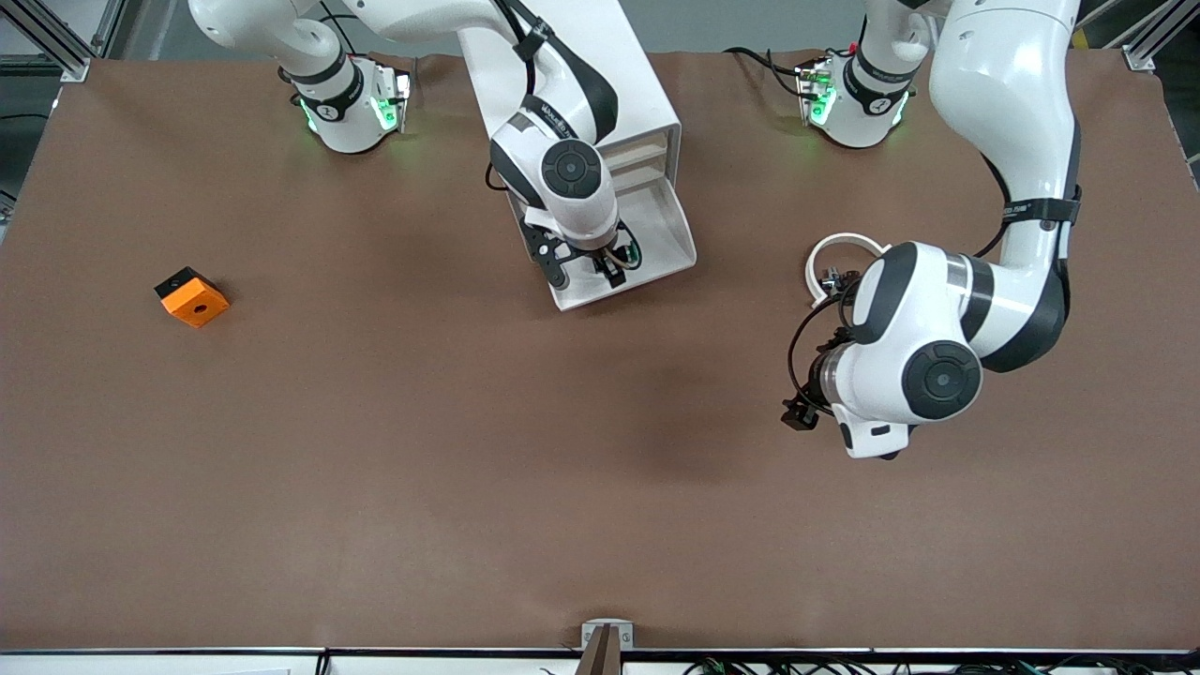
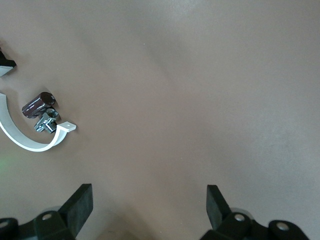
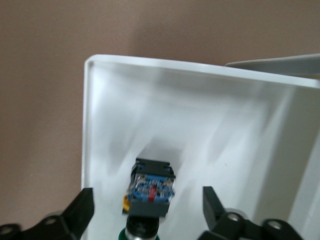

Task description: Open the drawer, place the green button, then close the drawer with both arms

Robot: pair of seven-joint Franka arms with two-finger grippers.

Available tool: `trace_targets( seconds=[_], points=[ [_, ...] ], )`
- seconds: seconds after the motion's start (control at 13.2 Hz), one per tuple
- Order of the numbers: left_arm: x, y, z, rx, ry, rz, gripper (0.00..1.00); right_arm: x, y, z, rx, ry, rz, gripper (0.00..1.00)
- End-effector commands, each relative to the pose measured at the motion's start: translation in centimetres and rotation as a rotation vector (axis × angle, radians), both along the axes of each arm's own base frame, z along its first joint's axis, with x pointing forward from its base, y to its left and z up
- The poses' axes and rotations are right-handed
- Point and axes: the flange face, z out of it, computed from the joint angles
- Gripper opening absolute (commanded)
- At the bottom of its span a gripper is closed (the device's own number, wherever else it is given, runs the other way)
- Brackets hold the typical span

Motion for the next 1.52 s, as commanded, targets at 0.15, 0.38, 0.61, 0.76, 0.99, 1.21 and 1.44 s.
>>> trace_targets(
  seconds=[0.15, 0.38, 0.61, 0.76, 0.99, 1.21, 1.44],
  points=[
    [-1.7, -3.6, -2.6, -0.025, -0.069, -0.077, 1.00, 4.3, -4.4, 13.1, 0.014, 0.042, 0.057, 1.00],
    [-5.2, -8.7, -6.7, 0.044, -0.127, -0.286, 1.00, 7.5, -13.1, 22.6, 0.033, 0.088, 0.165, 1.00],
    [-8.7, -14.4, -7.7, 0.015, -0.116, -0.418, 1.00, 9.2, -25.2, 29.1, 0.113, 0.089, 0.370, 1.00],
    [-12.2, -17.5, -9.7, -0.062, -0.055, -0.439, 1.00, 10.3, -32.5, 30.8, 0.166, 0.081, 0.477, 1.00],
    [-16.2, -20.9, -11.1, -0.100, -0.009, -0.508, 1.00, 10.9, -43.3, 31.2, 0.242, 0.025, 0.644, 1.00],
    [-18.7, -22.9, -11.5, -0.131, 0.011, -0.550, 1.00, 10.7, -50.6, 30.3, 0.187, 0.002, 0.790, 1.00],
    [-20.8, -24.5, -12.2, -0.153, 0.020, -0.582, 1.00, 8.0, -53.9, 27.7, 0.143, -0.113, 0.868, 1.00]
  ],
)
